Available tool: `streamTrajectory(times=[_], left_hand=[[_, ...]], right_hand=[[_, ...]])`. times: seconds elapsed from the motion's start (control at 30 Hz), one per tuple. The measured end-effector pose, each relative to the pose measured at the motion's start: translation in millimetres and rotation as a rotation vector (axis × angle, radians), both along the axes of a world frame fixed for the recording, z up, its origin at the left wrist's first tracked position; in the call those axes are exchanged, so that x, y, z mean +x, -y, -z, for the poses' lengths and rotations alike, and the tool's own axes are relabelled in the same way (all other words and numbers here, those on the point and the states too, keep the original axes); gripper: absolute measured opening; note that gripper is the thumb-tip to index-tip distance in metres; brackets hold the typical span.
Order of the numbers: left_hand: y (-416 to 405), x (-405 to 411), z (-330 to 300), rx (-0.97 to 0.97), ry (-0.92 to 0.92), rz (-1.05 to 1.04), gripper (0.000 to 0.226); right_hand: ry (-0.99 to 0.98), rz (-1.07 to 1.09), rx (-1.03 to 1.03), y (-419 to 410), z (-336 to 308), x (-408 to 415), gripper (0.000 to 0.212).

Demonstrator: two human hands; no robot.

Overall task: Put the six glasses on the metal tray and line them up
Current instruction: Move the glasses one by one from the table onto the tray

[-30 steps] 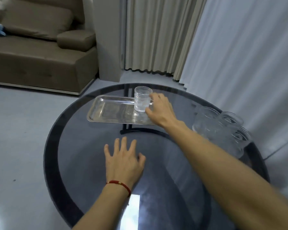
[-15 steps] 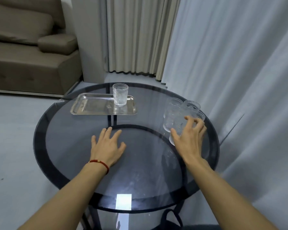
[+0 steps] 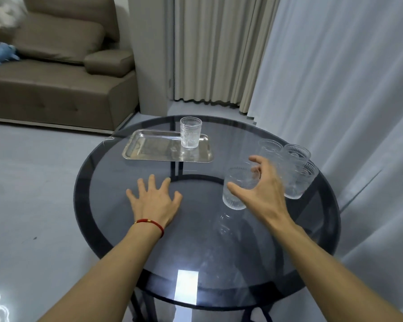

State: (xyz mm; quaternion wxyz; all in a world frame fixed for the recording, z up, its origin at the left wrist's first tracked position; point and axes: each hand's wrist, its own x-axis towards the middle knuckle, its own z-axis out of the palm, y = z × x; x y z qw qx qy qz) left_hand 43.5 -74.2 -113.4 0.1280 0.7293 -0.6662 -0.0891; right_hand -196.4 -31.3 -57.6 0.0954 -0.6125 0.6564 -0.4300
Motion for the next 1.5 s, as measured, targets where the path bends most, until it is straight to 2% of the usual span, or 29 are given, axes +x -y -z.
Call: streamTrajectory(times=[0.23,0.37,0.53,0.77,0.9,1.03,1.2,1.37,1.5], left_hand=[[10.7,2.0,12.2,-0.049,0.092,-0.005,0.051],[26.2,11.9,10.1,-0.156,0.080,-0.039,0.039],[37.7,13.9,11.2,-0.177,-0.005,-0.086,0.034],[39.9,11.3,15.3,-0.181,-0.032,-0.104,0.035],[39.9,9.2,14.9,-0.195,-0.042,-0.118,0.031],[41.6,9.9,15.3,-0.191,-0.040,-0.125,0.030],[41.9,9.9,16.2,-0.205,-0.021,-0.129,0.030],[38.0,8.1,13.8,-0.252,0.049,-0.106,0.024],[31.5,4.8,12.2,-0.214,0.077,-0.088,0.026]], right_hand=[[0.087,-0.161,0.015,95.4,-22.1,79.0,0.072],[0.040,-0.204,0.021,154.2,-27.8,118.0,0.069],[-0.060,-0.257,-0.016,220.1,-28.2,152.2,0.068],[-0.315,-0.112,-0.024,290.4,-15.4,178.4,0.062],[-0.328,-0.037,0.050,311.1,-4.7,179.9,0.062],[-0.348,0.001,0.079,320.4,2.1,180.3,0.064],[-0.526,-0.005,0.131,307.9,-4.8,180.0,0.072],[-0.506,-0.080,-0.081,242.6,-7.9,156.6,0.045],[-0.316,-0.129,-0.137,165.0,-3.3,109.3,0.031]])
